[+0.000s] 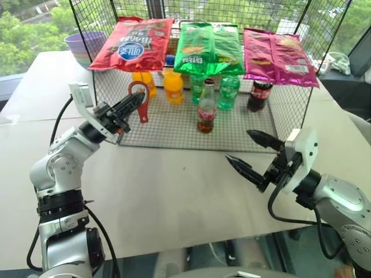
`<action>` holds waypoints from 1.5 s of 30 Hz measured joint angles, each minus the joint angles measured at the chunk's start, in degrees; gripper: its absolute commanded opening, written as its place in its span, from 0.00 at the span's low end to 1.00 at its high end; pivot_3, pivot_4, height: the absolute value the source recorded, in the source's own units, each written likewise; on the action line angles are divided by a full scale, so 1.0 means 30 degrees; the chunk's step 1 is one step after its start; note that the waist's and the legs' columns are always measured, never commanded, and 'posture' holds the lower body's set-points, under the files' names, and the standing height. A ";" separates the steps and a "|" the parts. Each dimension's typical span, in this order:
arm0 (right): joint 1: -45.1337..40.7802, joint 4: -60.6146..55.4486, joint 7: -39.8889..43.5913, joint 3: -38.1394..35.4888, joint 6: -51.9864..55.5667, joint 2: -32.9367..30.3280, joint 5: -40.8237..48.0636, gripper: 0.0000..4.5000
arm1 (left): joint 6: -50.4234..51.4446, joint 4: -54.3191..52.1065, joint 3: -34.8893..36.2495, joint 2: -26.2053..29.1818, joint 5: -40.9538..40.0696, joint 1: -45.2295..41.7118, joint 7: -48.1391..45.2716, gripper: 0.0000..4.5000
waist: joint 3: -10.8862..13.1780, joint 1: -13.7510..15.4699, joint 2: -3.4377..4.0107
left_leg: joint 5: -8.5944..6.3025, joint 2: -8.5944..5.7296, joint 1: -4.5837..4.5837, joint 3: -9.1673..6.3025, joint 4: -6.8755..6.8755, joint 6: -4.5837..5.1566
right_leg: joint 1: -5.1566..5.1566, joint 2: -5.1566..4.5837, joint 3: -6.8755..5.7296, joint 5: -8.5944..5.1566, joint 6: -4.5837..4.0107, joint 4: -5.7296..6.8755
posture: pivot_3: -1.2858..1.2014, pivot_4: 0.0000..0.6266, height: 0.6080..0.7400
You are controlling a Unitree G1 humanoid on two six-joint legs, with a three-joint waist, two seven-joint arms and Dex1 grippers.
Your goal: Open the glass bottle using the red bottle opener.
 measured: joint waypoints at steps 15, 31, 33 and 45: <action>-0.0087 -0.0021 -0.0532 0.0022 0.0000 -0.0076 -0.0131 1.00 | -0.1734 0.1496 -0.0905 -0.0546 0.1192 -0.0917 -0.0165 0.01 | 0.0001 0.0173 -0.0002 | -0.0022 0.0000 0.0008 -0.0023 0.0220 0.0039 | 0.0032 0.0000 -0.0003 -0.0001 -0.0002 0.0201 | 0.52 0.24 1.00; -0.0304 -0.0025 -0.0590 0.0106 0.0005 -0.0211 -0.0455 1.00 | -0.1547 0.1613 -0.2002 -0.1363 0.1493 -0.2801 0.0763 0.01 | 0.0003 0.0347 -0.0005 | -0.0005 0.0022 0.0058 -0.0025 0.0257 0.0022 | 0.0055 0.0049 -0.0024 0.0000 -0.0014 0.0276 | 0.52 0.24 1.00; -0.0299 -0.0026 -0.0600 0.0106 0.0004 -0.0209 -0.0525 1.00 | -0.1269 0.1471 -0.1997 -0.1345 0.1446 -0.2766 0.0735 0.01 | 0.0003 0.0363 -0.0005 | 0.0004 0.0023 0.0056 -0.0027 0.0259 0.0011 | 0.0055 0.0050 -0.0026 0.0003 -0.0016 0.0280 | 0.52 0.24 1.00; -0.0389 0.0325 -0.1301 -0.0177 0.0906 0.0614 0.4213 1.00 | 0.5969 -0.2647 0.0833 0.0290 -0.5999 0.1621 0.1207 0.01 | 0.0010 0.0013 -0.0004 | 0.0004 0.0103 0.0060 -0.0113 0.0258 0.0012 | 0.0059 0.0021 -0.0026 0.0002 -0.0018 0.0285 | 0.52 0.24 1.00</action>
